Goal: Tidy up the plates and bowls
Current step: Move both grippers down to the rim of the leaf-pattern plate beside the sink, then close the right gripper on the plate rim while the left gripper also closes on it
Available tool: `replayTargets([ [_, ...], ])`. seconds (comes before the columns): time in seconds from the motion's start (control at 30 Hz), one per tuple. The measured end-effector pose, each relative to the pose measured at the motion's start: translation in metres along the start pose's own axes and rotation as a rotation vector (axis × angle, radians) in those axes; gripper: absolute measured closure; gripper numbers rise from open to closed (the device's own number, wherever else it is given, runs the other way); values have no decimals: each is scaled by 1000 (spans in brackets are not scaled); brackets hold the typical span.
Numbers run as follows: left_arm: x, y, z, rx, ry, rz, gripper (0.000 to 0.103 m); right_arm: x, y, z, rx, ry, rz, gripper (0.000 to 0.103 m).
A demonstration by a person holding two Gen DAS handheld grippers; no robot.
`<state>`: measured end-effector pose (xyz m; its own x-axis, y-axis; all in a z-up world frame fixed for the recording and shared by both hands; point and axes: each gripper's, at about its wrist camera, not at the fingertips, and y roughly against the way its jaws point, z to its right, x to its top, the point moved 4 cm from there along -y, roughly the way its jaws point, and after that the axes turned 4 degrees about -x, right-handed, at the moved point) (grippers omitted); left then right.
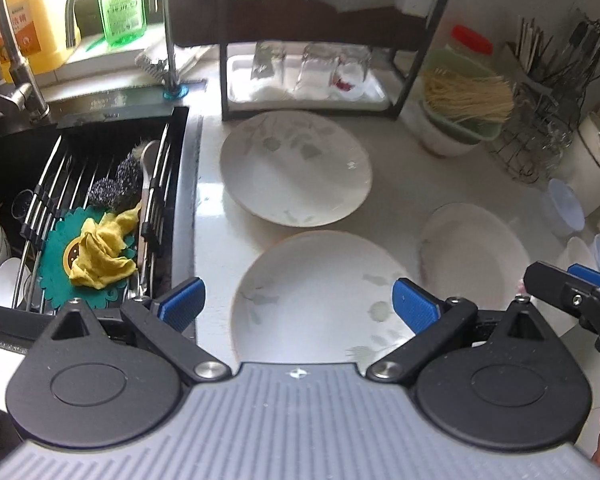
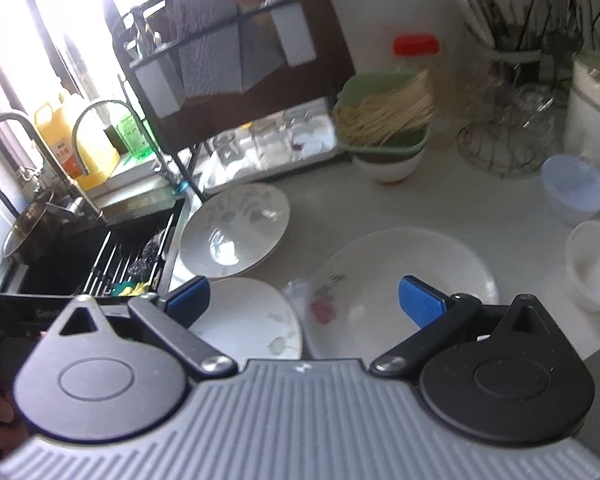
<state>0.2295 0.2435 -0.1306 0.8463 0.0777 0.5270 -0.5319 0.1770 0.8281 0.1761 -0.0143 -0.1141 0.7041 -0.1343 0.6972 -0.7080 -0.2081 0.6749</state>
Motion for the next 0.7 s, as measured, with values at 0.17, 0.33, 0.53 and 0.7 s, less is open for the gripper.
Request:
replayTargets([
  [0.17,-6,-26,-25,-6,-24,-52,2,-15,-31,-21,16,1,-112,13],
  [0.33,-9,-53,-43,-55,-27,-89,3,-33,-53,-30,21,-27,-229,39],
  [0.53,-12,-85,-54,-109,-33,-127,3,-47,-75,-23,-29,-77,-340,62],
  [0.7,-9,-97,-52,-211,-6,-148,5,-57,-90,-16,-43,-140,-393,77],
])
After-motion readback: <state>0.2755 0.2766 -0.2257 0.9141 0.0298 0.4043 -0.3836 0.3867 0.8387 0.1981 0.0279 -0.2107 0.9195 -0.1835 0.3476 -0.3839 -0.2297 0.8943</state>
